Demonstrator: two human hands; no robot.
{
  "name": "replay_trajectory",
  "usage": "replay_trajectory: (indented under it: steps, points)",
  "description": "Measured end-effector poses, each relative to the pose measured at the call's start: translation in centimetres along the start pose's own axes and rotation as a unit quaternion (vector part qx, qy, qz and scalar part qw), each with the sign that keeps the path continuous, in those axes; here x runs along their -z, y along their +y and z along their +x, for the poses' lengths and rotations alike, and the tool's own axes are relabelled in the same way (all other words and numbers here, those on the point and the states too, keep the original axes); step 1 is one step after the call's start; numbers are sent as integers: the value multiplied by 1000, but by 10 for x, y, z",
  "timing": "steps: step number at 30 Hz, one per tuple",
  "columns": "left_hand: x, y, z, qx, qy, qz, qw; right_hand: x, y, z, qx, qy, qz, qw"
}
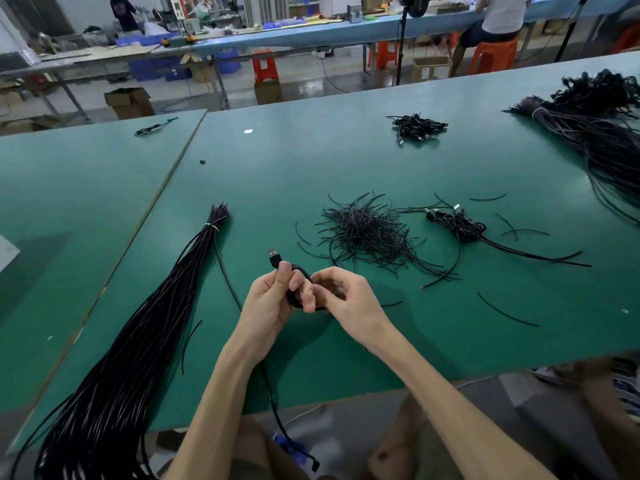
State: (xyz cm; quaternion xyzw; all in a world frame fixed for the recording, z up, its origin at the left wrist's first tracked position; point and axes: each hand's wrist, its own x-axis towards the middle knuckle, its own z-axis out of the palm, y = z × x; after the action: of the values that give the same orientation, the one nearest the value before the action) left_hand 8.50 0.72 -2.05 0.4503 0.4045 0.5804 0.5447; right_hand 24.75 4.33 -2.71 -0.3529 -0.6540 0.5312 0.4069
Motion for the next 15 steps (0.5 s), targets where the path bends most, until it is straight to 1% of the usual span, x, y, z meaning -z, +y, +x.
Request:
replay_trajectory:
  steps: [6, 8, 10, 12, 15]
  points:
    - [-4, -6, -1, -44, 23, 44, 998, -1, 2, 1, 8, 27, -31, 999]
    - [-5, -8, -2, -62, 35, 76, 995, 0, 1, 2, 3, 31, -34, 999]
    - [-4, -7, -2, -73, 60, 131, 987, 1, 1, 1, -2, 33, -27, 999]
    - [-3, -4, -2, -77, 84, 179, 977, 1, 1, 0, -7, 33, -23, 999]
    - [-1, -2, -3, -59, 95, 186, 976, 0, 0, 1, -9, 28, -28, 999]
